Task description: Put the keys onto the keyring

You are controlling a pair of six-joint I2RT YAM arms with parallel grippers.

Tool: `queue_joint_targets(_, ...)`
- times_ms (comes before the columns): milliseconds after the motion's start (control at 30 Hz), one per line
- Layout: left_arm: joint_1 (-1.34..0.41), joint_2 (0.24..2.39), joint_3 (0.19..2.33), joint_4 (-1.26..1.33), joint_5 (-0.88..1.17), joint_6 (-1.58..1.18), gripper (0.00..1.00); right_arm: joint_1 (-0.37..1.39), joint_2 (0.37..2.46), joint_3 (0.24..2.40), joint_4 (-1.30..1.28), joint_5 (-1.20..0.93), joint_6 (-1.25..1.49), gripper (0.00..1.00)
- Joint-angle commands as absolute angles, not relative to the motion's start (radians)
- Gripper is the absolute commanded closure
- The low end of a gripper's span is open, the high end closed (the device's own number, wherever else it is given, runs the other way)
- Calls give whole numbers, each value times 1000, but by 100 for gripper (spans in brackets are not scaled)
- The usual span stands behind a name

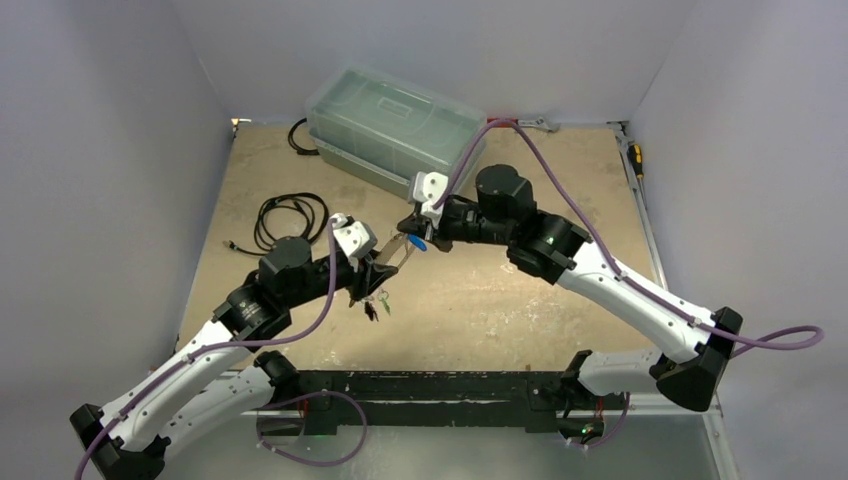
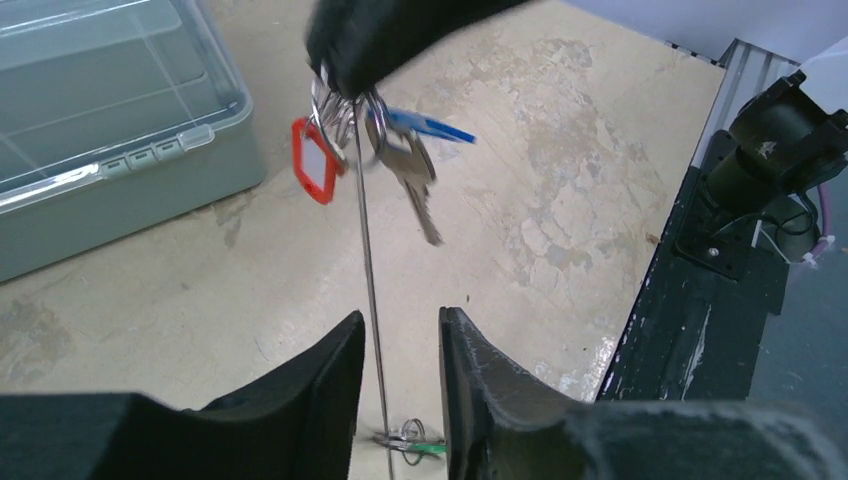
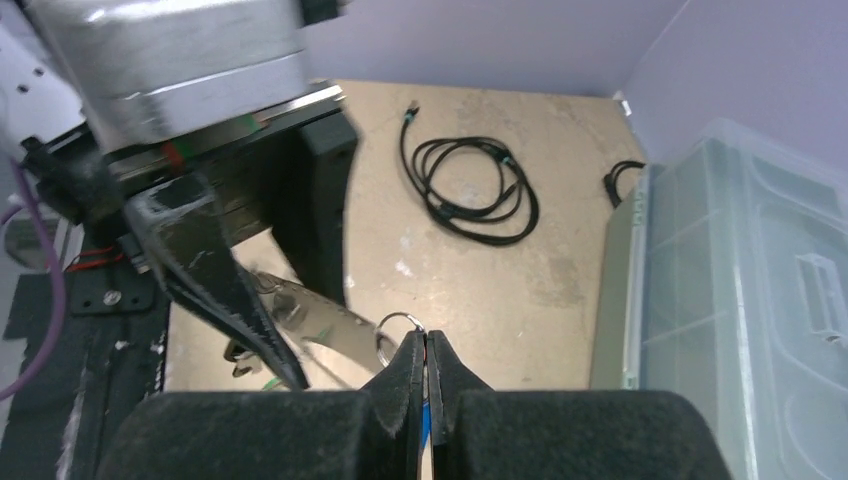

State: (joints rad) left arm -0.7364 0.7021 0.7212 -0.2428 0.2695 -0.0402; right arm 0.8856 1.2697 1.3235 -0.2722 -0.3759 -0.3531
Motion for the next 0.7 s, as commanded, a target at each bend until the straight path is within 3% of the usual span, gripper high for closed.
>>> queue_joint_targets(0, -741, 701, 751, -176, 265, -33, 63, 937, 1270, 1322, -284, -326, -385, 100)
queue_joint_targets(167, -742, 705, 759, -184, 247, -32, 60, 961, 1261, 1319, -286, -315, -386, 100)
queue_joint_targets(500, -741, 732, 773, -187, 258, -28, 70, 1000, 1249, 1311, -289, -283, -386, 100)
queue_joint_targets(667, -741, 732, 785, -185, 268, -28, 65, 1026, 1242, 1306, -293, -246, -396, 100)
